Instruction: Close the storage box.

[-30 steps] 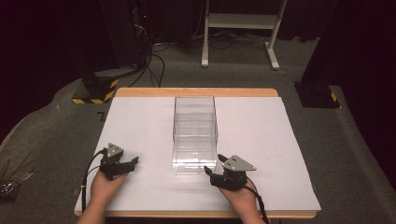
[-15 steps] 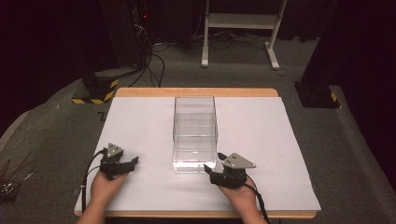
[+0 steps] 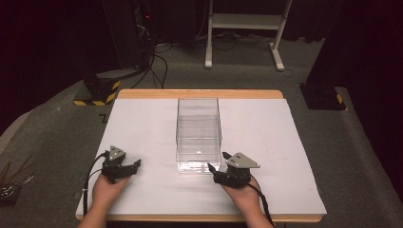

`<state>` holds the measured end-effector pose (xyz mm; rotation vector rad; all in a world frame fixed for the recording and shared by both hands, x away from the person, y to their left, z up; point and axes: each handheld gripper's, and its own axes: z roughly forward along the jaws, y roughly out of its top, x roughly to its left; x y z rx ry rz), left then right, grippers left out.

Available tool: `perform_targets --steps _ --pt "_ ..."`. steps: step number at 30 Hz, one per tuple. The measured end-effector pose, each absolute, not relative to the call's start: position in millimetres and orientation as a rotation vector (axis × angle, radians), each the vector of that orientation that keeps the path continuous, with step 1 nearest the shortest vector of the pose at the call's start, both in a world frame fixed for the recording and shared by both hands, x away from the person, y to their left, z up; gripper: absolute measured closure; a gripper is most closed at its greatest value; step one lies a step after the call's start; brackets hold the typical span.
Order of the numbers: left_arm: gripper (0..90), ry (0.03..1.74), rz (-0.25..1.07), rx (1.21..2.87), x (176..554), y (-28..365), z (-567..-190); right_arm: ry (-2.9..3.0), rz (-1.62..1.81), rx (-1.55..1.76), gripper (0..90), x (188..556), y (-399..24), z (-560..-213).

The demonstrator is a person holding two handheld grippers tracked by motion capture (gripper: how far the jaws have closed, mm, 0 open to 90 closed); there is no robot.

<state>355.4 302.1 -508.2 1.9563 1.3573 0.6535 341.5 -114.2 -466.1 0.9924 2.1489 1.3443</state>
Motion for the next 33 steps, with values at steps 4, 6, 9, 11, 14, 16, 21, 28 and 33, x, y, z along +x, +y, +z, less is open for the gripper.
perform_targets --steps 4,6,9,11,14,16,21,28,33 --pt "29.5 1.349 0.653 1.963 355 302 -508 2.148 1.337 0.997 29.5 342 -114 -465" --pt "29.5 1.355 0.639 1.955 356 303 -508 2.148 1.337 0.998 29.4 343 -114 -464" --pt "29.8 1.348 0.649 1.963 356 303 -508 2.156 1.321 1.011 28.6 346 -112 -463" --pt "29.8 1.355 0.637 1.953 356 302 -508 2.155 1.317 1.012 28.5 347 -112 -463" --pt "29.8 1.357 0.633 1.952 356 303 -508 2.151 1.31 1.027 28.1 352 -111 -462" --pt "30.2 1.351 0.634 1.954 356 303 -508 2.152 1.294 1.032 27.7 353 -110 -461" --pt "30.0 1.353 0.629 1.955 356 303 -508 2.143 1.289 1.037 27.6 353 -111 -461" --pt "30.0 1.352 0.631 1.956 356 303 -508 2.13 1.321 1.032 26.7 353 -112 -462" --pt "30.0 1.354 0.628 1.953 356 303 -508 2.113 1.334 1.024 23.5 356 -113 -465"
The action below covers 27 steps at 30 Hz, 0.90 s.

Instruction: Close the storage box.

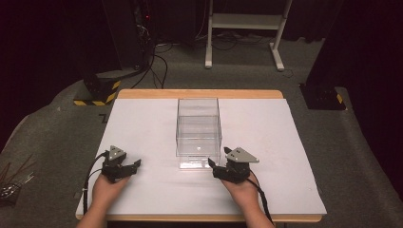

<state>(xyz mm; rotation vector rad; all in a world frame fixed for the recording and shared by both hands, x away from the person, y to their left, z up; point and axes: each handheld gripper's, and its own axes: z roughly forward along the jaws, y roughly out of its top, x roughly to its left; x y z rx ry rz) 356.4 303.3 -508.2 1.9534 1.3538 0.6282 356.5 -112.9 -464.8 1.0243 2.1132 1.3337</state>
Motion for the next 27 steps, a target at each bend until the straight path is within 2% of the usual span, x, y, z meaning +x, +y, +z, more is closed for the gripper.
perform_targets --steps 5,27 --pt "29.6 1.347 0.65 1.964 356 302 -508 2.1 1.345 1.068 20.1 359 -114 -468" --pt "29.5 1.354 0.636 1.953 356 303 -508 2.065 1.319 1.105 20.5 384 -107 -468"
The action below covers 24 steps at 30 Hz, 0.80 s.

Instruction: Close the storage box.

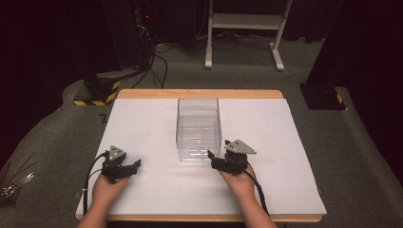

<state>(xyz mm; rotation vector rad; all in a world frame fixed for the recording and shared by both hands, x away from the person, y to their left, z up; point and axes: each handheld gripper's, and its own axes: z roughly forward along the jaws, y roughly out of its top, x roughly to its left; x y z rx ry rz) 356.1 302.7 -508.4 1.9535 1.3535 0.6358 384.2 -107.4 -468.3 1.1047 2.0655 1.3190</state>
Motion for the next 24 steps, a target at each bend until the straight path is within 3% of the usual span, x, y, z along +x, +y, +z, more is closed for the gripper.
perform_targets --steps 24 --pt "29.5 1.351 0.643 1.955 356 302 -508 2.043 1.3 1.145 21.8 405 -102 -469"
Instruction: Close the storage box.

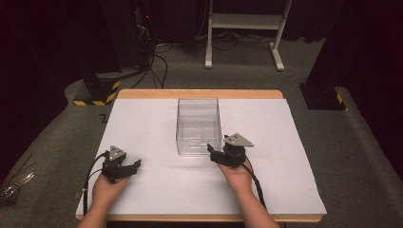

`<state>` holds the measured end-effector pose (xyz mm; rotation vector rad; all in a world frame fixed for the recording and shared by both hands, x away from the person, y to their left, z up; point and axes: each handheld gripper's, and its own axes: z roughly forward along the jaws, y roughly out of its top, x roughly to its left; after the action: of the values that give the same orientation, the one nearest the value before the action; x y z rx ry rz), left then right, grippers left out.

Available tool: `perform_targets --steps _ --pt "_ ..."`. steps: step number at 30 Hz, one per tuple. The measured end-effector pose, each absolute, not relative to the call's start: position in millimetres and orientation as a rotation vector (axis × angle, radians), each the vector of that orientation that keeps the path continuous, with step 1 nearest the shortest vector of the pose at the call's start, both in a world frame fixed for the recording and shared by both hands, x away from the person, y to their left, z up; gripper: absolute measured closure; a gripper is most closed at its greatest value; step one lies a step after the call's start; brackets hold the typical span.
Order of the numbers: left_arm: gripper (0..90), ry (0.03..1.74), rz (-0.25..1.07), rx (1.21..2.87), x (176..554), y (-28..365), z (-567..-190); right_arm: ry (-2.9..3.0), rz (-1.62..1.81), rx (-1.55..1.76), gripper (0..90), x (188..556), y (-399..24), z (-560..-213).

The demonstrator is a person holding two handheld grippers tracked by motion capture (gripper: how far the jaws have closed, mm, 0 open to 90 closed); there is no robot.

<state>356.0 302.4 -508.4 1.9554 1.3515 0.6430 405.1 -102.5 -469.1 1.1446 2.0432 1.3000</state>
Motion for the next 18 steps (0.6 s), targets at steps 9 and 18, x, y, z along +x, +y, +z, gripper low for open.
perform_targets --steps 9,18 --pt "29.7 1.351 0.644 1.956 356 302 -508 2.029 1.298 1.168 22.3 412 -100 -470" --pt "29.7 1.351 0.637 1.958 356 303 -508 2.02 1.292 1.183 22.6 417 -99 -471"
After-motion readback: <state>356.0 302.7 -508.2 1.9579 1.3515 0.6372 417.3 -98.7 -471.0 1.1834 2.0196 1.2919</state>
